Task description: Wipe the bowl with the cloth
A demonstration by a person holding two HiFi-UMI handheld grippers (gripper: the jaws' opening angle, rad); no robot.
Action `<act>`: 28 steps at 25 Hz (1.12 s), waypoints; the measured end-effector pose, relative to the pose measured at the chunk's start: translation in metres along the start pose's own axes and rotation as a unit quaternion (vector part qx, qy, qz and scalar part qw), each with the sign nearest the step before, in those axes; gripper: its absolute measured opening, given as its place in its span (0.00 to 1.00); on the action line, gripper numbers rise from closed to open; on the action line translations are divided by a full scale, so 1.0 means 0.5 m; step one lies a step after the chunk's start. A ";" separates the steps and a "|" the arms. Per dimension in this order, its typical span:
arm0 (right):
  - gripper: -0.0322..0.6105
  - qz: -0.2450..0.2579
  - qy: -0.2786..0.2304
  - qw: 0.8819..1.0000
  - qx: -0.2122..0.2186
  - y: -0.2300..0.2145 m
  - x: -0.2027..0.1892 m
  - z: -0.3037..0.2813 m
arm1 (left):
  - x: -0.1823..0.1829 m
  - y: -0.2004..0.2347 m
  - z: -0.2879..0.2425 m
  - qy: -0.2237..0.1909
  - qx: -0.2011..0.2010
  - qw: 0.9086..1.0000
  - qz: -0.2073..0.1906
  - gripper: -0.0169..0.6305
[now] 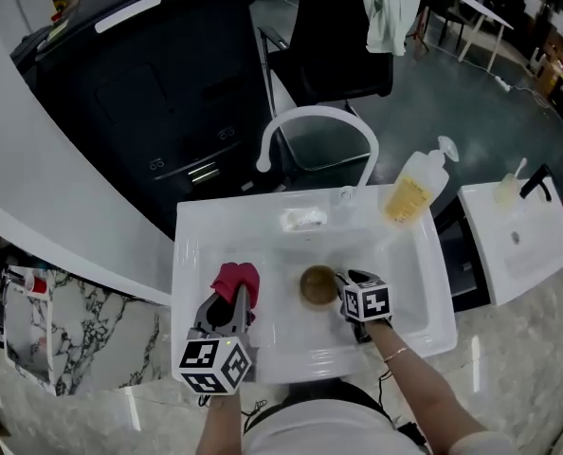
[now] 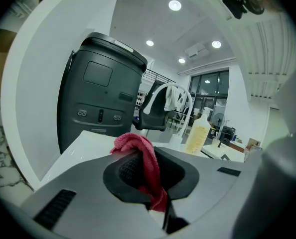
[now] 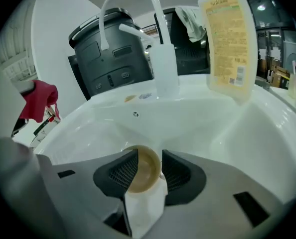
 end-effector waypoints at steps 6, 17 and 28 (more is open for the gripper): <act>0.30 -0.001 0.054 0.999 -0.003 -0.040 -0.029 -0.071 | 0.001 -0.005 -0.054 0.014 0.014 1.000 0.006 0.09; 0.28 -0.026 0.118 0.992 0.046 -0.054 -0.080 -0.162 | -0.021 -0.004 -0.116 0.044 0.042 0.998 0.013 0.09; 0.11 -0.032 0.140 0.988 0.055 -0.051 -0.095 -0.193 | -0.038 0.012 -0.127 0.054 0.069 0.996 0.025 0.09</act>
Point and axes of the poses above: the fingertips, and each gripper's own axes: z backward along the fingers, y to its left, x out of its top, the point moved 2 cm from there along z, backward along the fingers, and after that the axes turned 3 degrees about y, right-handed, at the moved point
